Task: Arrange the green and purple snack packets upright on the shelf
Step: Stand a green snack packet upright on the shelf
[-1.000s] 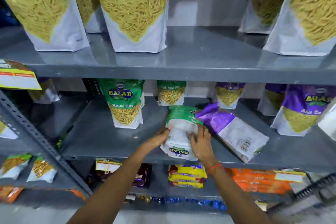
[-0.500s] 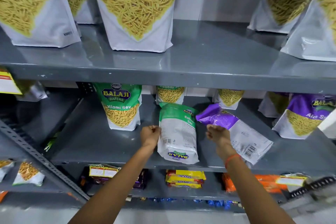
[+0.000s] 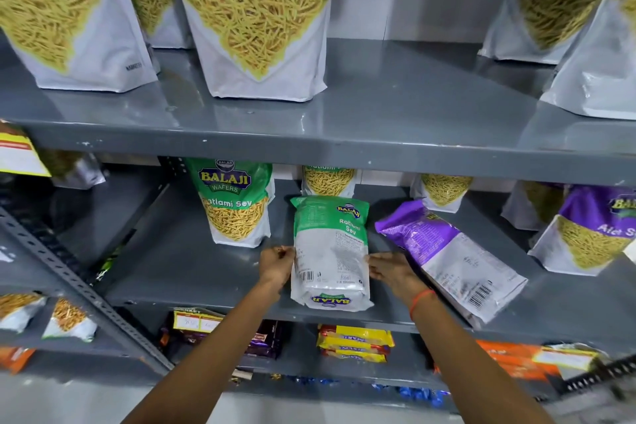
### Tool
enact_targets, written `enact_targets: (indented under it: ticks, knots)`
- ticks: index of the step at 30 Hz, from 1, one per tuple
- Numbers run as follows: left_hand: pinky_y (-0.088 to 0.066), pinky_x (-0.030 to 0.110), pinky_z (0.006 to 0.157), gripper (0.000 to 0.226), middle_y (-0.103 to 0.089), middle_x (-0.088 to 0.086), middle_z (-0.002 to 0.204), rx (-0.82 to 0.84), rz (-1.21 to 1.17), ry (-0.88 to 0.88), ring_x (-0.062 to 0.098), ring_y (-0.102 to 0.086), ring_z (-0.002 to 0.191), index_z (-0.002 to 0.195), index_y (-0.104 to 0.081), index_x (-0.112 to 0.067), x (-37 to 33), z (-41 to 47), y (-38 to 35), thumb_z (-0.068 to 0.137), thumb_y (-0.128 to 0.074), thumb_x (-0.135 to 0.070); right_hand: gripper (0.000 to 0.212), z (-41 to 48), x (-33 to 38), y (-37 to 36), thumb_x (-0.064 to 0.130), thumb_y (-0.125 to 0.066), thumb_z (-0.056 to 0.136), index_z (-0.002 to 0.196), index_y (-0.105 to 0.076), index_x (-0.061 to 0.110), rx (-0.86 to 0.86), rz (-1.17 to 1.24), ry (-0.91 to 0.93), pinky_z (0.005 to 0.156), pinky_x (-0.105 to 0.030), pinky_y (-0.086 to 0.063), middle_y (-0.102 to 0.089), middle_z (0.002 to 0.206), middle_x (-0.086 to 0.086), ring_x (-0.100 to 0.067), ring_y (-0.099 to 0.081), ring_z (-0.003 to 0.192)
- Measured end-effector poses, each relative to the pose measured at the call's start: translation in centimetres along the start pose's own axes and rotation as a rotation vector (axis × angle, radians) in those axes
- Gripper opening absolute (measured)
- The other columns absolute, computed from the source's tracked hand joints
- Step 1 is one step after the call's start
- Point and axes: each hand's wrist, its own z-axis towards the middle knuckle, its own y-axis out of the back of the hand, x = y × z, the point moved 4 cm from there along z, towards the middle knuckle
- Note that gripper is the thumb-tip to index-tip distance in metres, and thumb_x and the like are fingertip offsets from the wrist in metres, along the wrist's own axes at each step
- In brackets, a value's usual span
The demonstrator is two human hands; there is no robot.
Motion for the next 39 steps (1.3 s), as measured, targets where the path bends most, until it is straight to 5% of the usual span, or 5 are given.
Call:
enact_targets:
  ticks: [6, 11, 19, 29, 39]
  knots:
    - [-0.046, 0.035, 0.082, 0.012, -0.066, 0.025, 0.105, 0.011, -0.007, -0.196, 0.028, -0.059, 0.091, 0.094, -0.058, -0.003, -0.4, -0.9, 0.6, 0.091, -0.047, -0.004, 0.016, 0.2, 1.1, 0.5, 0.004, -0.055, 0.089, 0.076, -0.058, 0.013, -0.109, -0.068, 0.393, 0.082, -0.034, -0.048, -0.063, 0.089, -0.015, -0.02, -0.055, 0.085]
    - [-0.05, 0.052, 0.092, 0.017, -0.063, 0.031, 0.105, 0.006, 0.096, -0.364, 0.041, -0.061, 0.099, 0.101, -0.053, 0.009, -4.4, 0.9, -0.5, 0.092, -0.046, -0.004, 0.008, 1.0, 4.6, -0.1, 0.002, -0.053, 0.09, 0.089, -0.058, -0.004, -0.231, -0.067, 0.598, 0.065, -0.005, -0.045, -0.063, 0.088, -0.018, -0.018, -0.054, 0.082]
    - [-0.051, 0.046, 0.089, 0.023, -0.057, 0.023, 0.112, -0.112, 0.066, -0.436, 0.036, -0.061, 0.092, 0.106, -0.056, 0.0, -2.3, -3.0, -2.9, 0.083, -0.059, -0.001, 0.016, 0.4, 2.0, 0.4, -0.001, -0.053, 0.088, 0.082, -0.056, 0.014, -0.185, -0.232, 0.587, 0.087, -0.042, -0.048, -0.063, 0.101, -0.02, -0.031, -0.059, 0.097]
    - [-0.043, 0.0, 0.08, 0.061, -0.061, -0.007, 0.113, 0.063, -0.094, -0.485, -0.003, -0.059, 0.1, 0.121, -0.046, -0.015, -2.3, -3.6, -4.6, 0.074, -0.068, -0.045, 0.031, -4.0, 0.2, -3.4, -0.015, -0.048, 0.074, 0.095, -0.051, 0.008, -0.073, -0.442, 0.631, 0.067, -0.018, -0.038, -0.061, 0.084, 0.01, 0.009, -0.056, 0.075]
    - [-0.044, 0.043, 0.104, 0.031, -0.063, 0.013, 0.123, 0.445, -0.186, -0.267, 0.026, -0.059, 0.116, 0.115, -0.06, -0.012, -3.6, 2.3, -2.6, 0.085, -0.062, -0.015, 0.086, 0.6, 4.1, -3.1, -0.022, -0.059, 0.071, 0.142, -0.018, 0.003, 0.057, -0.133, 0.478, 0.112, -0.039, -0.035, -0.038, 0.143, -0.011, -0.023, -0.037, 0.134]
